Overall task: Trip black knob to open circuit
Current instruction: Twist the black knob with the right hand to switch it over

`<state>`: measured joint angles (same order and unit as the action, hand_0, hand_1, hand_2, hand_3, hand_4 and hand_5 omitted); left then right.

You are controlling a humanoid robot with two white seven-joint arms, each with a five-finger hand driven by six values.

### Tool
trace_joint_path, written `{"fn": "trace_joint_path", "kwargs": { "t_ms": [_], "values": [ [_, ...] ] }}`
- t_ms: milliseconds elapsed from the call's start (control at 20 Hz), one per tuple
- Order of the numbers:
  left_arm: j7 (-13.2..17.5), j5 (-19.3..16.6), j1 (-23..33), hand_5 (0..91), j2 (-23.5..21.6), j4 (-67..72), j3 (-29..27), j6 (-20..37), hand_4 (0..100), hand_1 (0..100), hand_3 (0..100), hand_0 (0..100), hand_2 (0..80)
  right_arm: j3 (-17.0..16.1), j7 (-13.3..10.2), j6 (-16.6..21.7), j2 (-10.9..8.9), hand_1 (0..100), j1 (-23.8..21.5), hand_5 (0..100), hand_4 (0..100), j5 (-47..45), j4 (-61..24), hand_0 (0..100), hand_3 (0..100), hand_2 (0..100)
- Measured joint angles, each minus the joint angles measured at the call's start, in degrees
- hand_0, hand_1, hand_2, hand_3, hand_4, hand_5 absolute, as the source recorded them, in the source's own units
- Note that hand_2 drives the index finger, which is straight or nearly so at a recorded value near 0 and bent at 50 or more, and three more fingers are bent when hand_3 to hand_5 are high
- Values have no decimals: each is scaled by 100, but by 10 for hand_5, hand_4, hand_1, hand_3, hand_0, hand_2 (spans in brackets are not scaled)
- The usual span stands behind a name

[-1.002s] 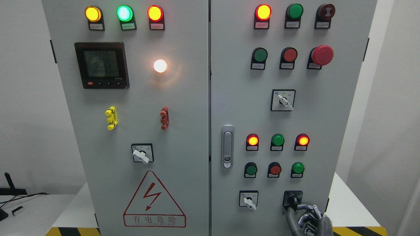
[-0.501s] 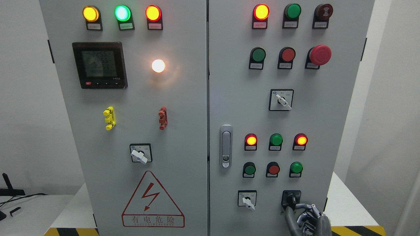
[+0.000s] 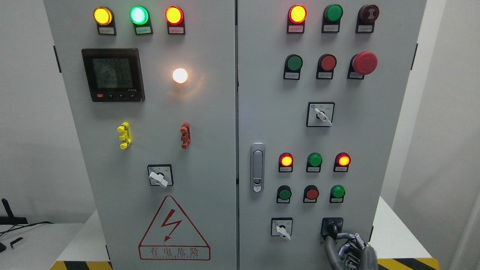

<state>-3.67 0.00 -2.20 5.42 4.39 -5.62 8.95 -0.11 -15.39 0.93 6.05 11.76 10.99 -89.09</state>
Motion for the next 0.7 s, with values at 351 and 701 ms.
{"fn": "trace_joint_path", "kwargs": {
  "t_ms": [351,701],
  "values": [
    [0,0,0,0,0,0,0,0,0,389,0,120,0,6,5,-10,1,704,3,1000,921,-2,-1,389,909,553],
    [0,0,0,0,0,0,0,0,0,389,0,120,0,8,35,-12,4,703,6,1000,921,-1,-1,390,912,555]
  ]
}}
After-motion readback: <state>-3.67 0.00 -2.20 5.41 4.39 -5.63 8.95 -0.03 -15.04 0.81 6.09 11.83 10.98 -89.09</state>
